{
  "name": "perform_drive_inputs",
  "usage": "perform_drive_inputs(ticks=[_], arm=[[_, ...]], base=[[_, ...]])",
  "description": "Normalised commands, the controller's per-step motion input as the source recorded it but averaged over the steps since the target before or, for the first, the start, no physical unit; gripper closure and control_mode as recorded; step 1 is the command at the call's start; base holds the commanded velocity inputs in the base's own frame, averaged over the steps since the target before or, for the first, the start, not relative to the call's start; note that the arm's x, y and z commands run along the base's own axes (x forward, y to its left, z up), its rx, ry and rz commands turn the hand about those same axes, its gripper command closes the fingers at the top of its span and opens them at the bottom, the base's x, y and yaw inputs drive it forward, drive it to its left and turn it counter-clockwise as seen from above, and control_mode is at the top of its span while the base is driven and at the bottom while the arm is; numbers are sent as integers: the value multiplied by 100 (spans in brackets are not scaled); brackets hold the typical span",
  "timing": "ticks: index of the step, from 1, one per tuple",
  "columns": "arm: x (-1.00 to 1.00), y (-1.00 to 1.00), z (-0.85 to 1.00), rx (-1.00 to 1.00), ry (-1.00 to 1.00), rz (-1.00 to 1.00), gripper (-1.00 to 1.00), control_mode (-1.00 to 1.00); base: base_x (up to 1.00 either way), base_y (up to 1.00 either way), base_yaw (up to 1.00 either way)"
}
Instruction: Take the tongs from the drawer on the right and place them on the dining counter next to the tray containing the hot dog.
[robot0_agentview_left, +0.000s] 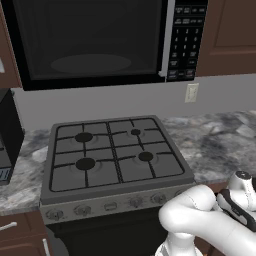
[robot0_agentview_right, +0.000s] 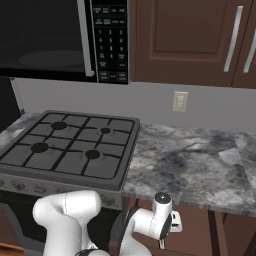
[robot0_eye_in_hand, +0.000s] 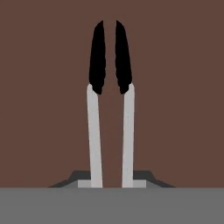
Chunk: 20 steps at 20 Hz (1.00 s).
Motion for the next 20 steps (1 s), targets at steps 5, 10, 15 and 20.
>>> perform_drive_inputs(ticks=[5, 10, 15, 20], arm=[[0, 0, 0, 0, 0, 0, 100, -100], [0, -1, 11, 0, 0, 0, 100, -100], [0, -6, 47, 0, 0, 0, 100, -100], [-2, -12, 53, 0, 0, 0, 100, -100]], base=[[0, 0, 0], [0, 0, 0], [0, 0, 0], [0, 0, 0]])
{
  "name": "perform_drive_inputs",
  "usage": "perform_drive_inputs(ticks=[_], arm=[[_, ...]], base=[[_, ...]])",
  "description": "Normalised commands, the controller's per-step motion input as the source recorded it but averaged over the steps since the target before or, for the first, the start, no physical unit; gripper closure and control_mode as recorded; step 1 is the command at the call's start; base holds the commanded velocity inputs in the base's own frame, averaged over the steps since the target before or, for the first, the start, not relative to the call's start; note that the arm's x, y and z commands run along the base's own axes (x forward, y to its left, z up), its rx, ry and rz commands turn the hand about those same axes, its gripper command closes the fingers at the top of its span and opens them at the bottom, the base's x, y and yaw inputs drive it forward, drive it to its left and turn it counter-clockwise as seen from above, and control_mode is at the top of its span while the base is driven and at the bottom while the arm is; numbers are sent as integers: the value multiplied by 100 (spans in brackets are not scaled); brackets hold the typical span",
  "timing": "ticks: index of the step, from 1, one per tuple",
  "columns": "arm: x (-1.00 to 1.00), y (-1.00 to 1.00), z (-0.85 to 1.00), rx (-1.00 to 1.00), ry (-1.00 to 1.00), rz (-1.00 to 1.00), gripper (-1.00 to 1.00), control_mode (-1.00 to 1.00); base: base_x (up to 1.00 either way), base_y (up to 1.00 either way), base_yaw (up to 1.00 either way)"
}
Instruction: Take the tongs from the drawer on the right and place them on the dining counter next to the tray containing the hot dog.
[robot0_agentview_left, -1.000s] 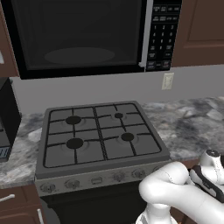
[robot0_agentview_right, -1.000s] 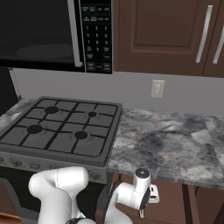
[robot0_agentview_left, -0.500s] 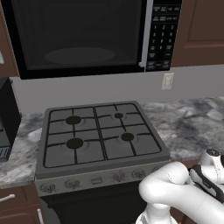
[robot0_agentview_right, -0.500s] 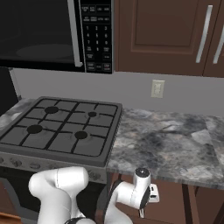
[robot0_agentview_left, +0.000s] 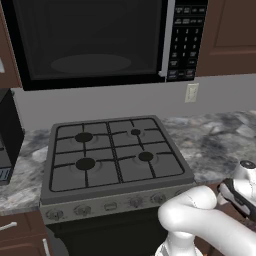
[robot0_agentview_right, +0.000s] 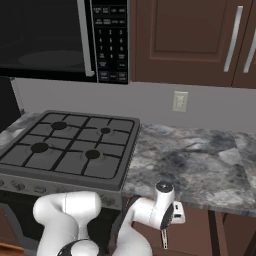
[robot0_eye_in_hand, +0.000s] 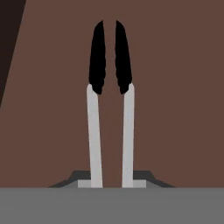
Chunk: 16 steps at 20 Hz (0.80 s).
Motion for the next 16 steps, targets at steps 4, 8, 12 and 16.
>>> perform_drive_inputs(ticks=[4, 8, 12, 16], arm=[[-16, -7, 53, 0, 0, 0, 100, -100], [-29, -9, 34, 0, 0, 0, 100, -100], [-27, -9, 18, 0, 0, 0, 100, -100], [-24, -6, 12, 0, 1, 0, 100, -100]], base=[[0, 0, 0], [0, 0, 0], [0, 0, 0], [0, 0, 0]])
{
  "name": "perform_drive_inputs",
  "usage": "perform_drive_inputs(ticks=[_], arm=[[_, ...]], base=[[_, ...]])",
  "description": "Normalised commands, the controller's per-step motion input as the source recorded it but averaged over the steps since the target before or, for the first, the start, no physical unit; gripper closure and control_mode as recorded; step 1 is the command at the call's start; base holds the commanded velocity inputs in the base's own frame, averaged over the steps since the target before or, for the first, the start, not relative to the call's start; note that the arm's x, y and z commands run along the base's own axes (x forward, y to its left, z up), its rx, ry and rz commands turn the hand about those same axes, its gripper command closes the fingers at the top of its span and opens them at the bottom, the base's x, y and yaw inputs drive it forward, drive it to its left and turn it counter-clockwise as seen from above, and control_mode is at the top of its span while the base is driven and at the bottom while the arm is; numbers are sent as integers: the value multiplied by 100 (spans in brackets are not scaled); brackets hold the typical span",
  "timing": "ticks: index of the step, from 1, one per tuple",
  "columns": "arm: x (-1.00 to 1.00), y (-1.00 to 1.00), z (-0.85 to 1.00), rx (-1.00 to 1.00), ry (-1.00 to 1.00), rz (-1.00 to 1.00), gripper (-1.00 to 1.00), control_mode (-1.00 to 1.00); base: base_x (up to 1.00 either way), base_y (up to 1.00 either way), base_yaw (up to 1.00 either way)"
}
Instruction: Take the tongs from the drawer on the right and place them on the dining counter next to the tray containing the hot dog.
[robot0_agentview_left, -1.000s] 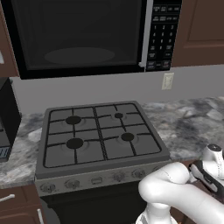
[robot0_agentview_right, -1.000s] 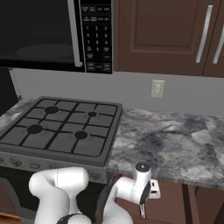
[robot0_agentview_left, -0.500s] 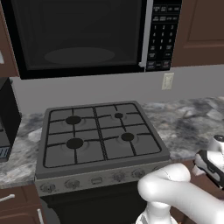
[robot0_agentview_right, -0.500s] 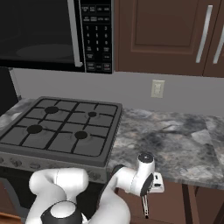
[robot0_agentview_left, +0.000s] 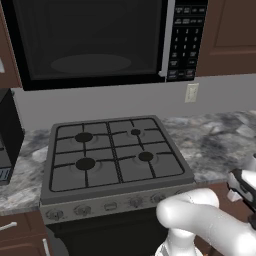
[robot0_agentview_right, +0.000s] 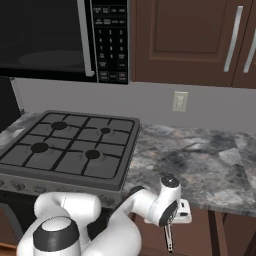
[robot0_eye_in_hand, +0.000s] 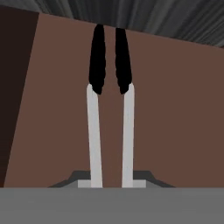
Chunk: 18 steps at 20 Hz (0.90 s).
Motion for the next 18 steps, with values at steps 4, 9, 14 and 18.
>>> perform_drive_inputs(ticks=[4, 9, 14, 18], arm=[[-26, -1, 20, 0, 1, 0, 100, -100], [-26, 0, 29, 0, 0, 0, 100, -100], [-24, 0, 36, 0, 0, 0, 100, -100], [-15, 0, 46, 0, 0, 0, 100, -100]], base=[[0, 0, 0], [0, 0, 0], [0, 0, 0], [0, 0, 0]])
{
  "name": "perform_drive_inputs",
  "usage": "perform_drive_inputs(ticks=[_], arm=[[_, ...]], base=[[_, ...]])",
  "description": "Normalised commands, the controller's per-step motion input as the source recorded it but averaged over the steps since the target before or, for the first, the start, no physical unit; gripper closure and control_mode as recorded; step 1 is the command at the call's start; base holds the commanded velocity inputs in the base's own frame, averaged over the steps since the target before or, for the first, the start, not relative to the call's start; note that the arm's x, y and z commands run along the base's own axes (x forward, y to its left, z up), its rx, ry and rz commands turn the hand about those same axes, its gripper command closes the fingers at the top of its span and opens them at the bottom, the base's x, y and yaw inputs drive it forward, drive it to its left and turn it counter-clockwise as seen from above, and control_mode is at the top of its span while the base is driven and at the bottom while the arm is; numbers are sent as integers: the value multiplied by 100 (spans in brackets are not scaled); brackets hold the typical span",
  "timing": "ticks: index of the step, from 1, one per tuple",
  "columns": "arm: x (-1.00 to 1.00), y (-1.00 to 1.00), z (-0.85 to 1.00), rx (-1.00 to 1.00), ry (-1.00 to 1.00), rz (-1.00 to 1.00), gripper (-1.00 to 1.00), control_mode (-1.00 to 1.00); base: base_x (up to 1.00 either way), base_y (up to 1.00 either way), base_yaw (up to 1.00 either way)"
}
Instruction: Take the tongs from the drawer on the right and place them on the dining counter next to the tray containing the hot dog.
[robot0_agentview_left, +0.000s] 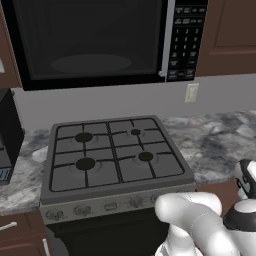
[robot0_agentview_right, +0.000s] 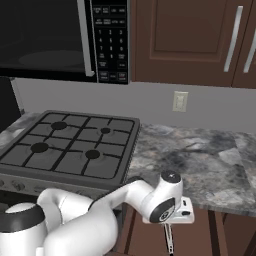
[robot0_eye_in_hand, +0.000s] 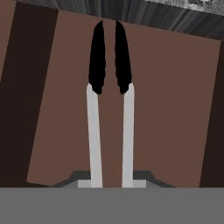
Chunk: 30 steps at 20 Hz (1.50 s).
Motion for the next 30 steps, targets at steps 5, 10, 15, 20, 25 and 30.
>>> perform_drive_inputs(ticks=[5, 10, 15, 20, 25, 30], arm=[[-7, 0, 53, 0, -2, 0, 100, -100], [-4, 3, 57, 0, -9, 0, 100, -100], [-3, 24, 55, 0, -10, 0, 100, -100], [-1, 48, 67, 0, -6, 0, 100, -100], [-4, 53, 77, 0, -3, 0, 100, -100], [-6, 65, 52, 0, -4, 0, 100, -100]], base=[[0, 0, 0], [0, 0, 0], [0, 0, 0], [0, 0, 0], [0, 0, 0], [0, 0, 0]])
